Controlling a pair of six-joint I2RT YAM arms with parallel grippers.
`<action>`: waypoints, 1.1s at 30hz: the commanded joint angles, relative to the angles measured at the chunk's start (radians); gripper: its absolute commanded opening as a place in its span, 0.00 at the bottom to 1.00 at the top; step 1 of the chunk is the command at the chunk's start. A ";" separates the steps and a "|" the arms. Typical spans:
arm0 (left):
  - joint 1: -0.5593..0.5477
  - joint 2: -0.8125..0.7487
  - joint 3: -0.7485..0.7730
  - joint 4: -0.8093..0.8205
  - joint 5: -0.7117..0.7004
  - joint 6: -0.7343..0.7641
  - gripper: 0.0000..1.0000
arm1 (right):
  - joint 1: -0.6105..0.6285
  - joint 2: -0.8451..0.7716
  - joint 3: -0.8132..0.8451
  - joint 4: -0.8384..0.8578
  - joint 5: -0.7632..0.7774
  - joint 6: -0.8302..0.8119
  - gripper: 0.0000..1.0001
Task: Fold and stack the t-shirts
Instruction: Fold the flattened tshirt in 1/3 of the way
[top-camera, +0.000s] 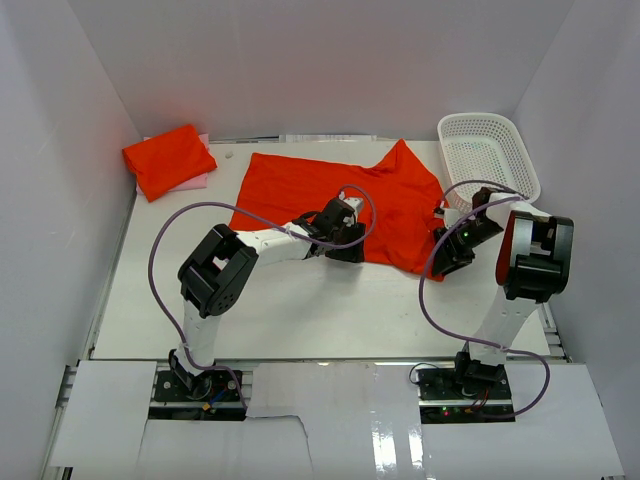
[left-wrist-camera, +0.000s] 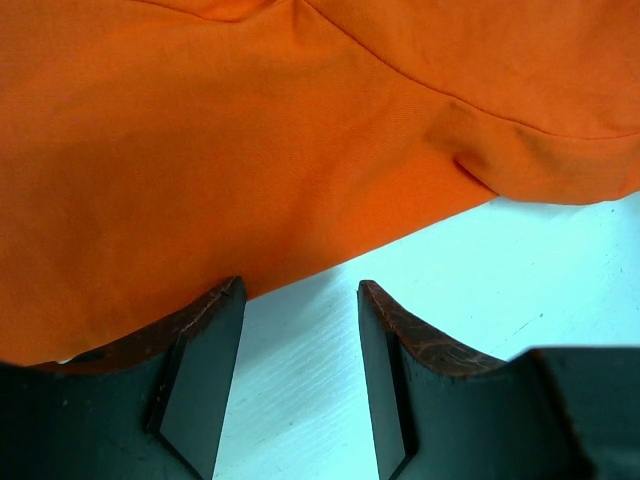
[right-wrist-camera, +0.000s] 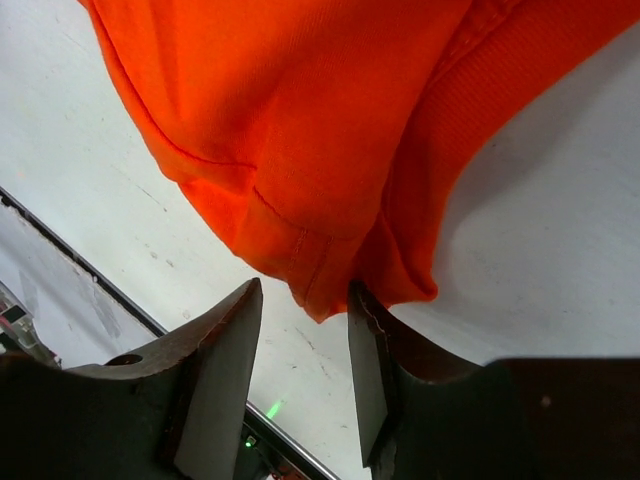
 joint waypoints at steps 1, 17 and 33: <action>-0.008 -0.007 0.001 -0.094 -0.019 0.012 0.61 | 0.003 0.006 -0.028 0.021 -0.017 0.009 0.46; -0.008 -0.019 -0.014 -0.094 -0.019 0.008 0.61 | -0.036 -0.039 -0.071 0.018 0.102 -0.005 0.08; -0.008 -0.033 -0.037 -0.092 -0.019 0.012 0.61 | -0.075 -0.014 -0.071 -0.048 0.181 -0.061 0.46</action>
